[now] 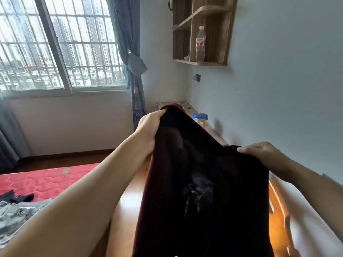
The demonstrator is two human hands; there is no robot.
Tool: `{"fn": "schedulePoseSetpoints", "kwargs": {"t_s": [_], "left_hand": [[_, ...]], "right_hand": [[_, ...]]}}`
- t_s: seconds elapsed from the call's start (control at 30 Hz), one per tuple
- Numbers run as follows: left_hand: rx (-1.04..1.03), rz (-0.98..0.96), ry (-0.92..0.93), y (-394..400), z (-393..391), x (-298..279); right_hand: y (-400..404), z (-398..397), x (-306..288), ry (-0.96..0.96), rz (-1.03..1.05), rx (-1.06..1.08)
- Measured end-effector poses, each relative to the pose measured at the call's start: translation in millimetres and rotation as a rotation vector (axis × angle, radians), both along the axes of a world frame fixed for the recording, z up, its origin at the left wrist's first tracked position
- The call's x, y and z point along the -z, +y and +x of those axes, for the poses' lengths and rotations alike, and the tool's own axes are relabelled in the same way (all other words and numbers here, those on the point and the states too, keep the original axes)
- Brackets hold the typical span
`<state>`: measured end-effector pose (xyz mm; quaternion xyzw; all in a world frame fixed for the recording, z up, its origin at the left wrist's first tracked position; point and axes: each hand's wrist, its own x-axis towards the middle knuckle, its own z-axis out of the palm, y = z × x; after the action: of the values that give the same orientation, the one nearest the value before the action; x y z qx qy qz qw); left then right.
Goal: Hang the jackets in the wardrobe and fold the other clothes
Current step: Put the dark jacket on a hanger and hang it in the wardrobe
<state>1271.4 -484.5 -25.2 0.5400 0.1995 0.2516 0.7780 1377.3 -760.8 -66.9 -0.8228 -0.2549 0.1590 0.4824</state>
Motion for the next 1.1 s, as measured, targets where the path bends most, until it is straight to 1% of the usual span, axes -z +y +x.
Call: {"fn": "schedulePoseSetpoints", "kwargs": {"t_s": [0.07,0.1,0.17,0.2,0.23,0.27,0.3,0.37,0.4,0.5,0.6,0.67,0.7,0.77,0.83,0.9,0.93,1.0,1.03,1.07,1.1], "left_hand": [[0.022,-0.054,-0.046,5.1,2.1,-16.6],[0.039,-0.062,-0.065,7.0,2.7,-24.0],[0.056,-0.042,-0.089,6.6,2.8,-39.3],[0.066,-0.018,-0.087,4.4,4.5,-45.3],[0.089,0.013,-0.085,-1.1,4.8,-51.3],[0.118,0.044,-0.078,-9.0,5.7,-55.4],[0.130,0.086,-0.056,-19.0,5.5,-58.0],[0.146,0.145,-0.007,-37.3,5.6,-59.1],[0.155,0.144,0.005,-43.4,6.1,-58.5],[0.141,0.184,0.055,-44.8,1.7,-57.1],[0.004,0.270,0.132,-16.4,-8.2,-52.2],[-0.080,0.347,0.223,12.5,-17.1,-43.1],[-0.084,0.399,0.290,26.9,-21.7,-36.3],[-0.015,0.531,0.446,51.5,-29.8,-17.3],[0.118,0.646,0.617,66.8,-38.5,2.5],[0.300,0.665,0.730,74.3,-45.0,18.7],[0.352,0.705,0.767,75.6,-46.6,24.9],[0.371,0.866,0.785,73.1,-45.8,29.4],[0.364,0.911,0.738,66.9,-44.8,26.5],[0.386,0.916,0.661,59.3,-43.6,24.6],[0.455,0.906,0.551,48.9,-43.4,22.0]], "right_hand": [[-6.6,6.7,16.5,-0.080,-0.232,0.045],[-7.9,8.9,25.9,-0.117,-0.382,0.050],[-6.2,11.3,48.0,-0.212,-0.680,-0.004],[-2.0,8.6,58.3,-0.247,-0.746,-0.051],[4.4,2.7,65.2,-0.284,-0.710,-0.105],[13.9,-3.5,70.7,-0.335,-0.572,-0.160],[25.9,-11.4,73.0,-0.360,-0.382,-0.219],[51.9,-31.8,68.8,-0.297,-0.067,-0.284],[62.4,-38.3,67.5,-0.249,0.004,-0.295],[73.4,-38.7,74.9,-0.221,0.058,-0.230],[58.6,-30.3,70.4,-0.176,0.074,-0.180],[47.5,-32.5,55.2,-0.142,0.109,-0.193],[43.6,-34.9,46.1,-0.118,0.145,-0.206],[41.8,-44.0,26.7,-0.119,0.237,-0.211],[45.7,-50.4,13.4,-0.147,0.290,-0.207],[51.5,-58.2,-0.7,-0.173,0.316,-0.196],[54.0,-60.4,-6.4,-0.205,0.315,-0.187],[57.2,-62.4,-17.4,-0.254,0.317,-0.165],[58.5,-62.7,-22.1,-0.266,0.323,-0.165],[60.4,-63.6,-26.9,-0.279,0.322,-0.173],[63.0,-64.2,-30.5,-0.298,0.308,-0.183]]}}
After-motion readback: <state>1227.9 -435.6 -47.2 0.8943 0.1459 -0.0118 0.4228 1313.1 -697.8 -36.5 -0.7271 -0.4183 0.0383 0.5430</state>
